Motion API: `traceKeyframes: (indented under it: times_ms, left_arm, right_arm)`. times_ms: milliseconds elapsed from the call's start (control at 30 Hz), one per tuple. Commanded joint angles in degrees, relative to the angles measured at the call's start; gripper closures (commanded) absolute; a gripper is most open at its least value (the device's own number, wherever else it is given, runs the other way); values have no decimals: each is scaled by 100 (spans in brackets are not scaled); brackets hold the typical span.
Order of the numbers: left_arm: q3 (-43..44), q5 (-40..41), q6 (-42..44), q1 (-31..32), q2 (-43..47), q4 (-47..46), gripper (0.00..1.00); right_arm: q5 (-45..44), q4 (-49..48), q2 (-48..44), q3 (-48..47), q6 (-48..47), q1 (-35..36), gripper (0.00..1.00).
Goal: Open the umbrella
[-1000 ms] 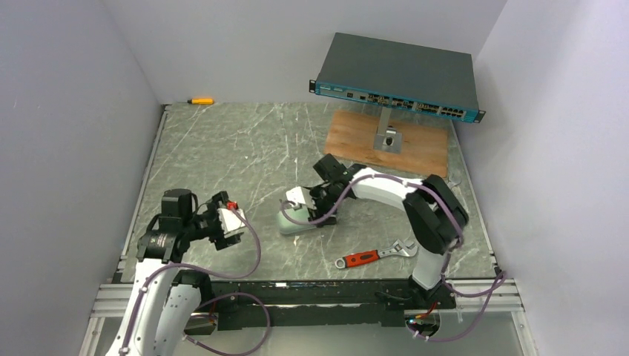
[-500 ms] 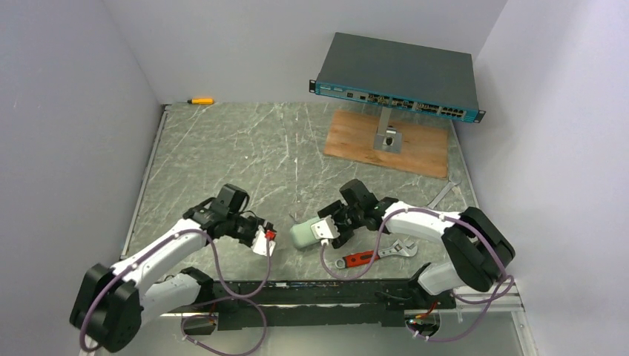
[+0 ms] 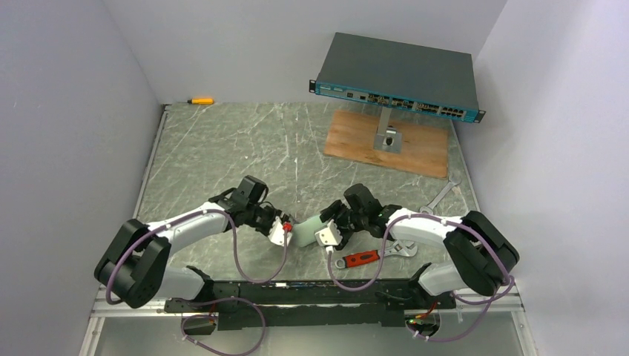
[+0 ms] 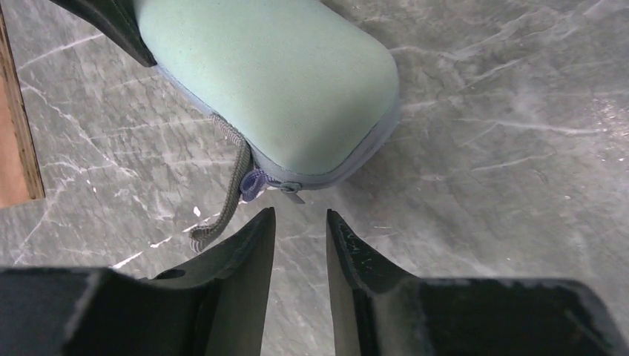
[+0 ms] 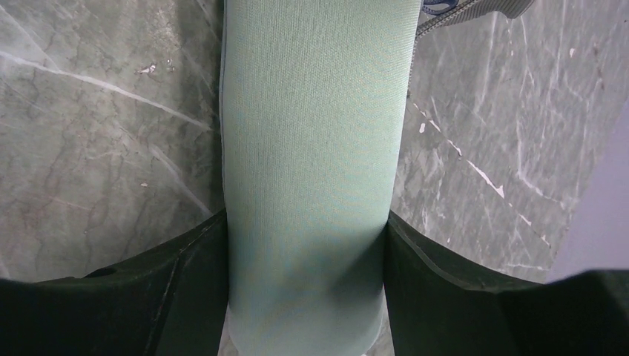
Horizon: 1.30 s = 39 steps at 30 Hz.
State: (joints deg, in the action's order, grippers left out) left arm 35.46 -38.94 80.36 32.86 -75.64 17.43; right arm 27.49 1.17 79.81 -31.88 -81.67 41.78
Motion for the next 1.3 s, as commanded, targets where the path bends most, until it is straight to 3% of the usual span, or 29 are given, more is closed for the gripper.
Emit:
traceKeyframes:
  times_ms: [0,100,233,367,467,567,733,967,1267]
  left_arm:
    - [294,-131,114,74,-216,-257,61]
    - [308,-148,224,134,-334,-357,54]
    - [502,-262,423,204,-559,-133,55]
    - [671,-248,363,236,-691,-15,70]
    - [801,-183,315,233,-647,351,91]
    - [768,-225,462,210,-466,768,100]
    - [535,-276,752,209,-140,1159,100]
    - [461,-262,351,216,-19,952,100]
    - [-55,-70,500,474,415,830,100]
  right_arm:
    - [-121,-26,-84,195,-251,-20,55]
    - [-123,-52,-113,226,-262,-20,55]
    - [-130,-26,-93,209,-267,-23,55]
    - [-144,13,-72,174,-175,-17,56]
    - [-173,-44,-91,213,-184,-33,57]
    - [-194,-90,-139,305,-153,-32,57]
    - [-237,-85,-63,240,36,-32,58]
    - [-259,-5,32,113,316,-70,59]
    - [-238,124,194,-169,997,-305,62]
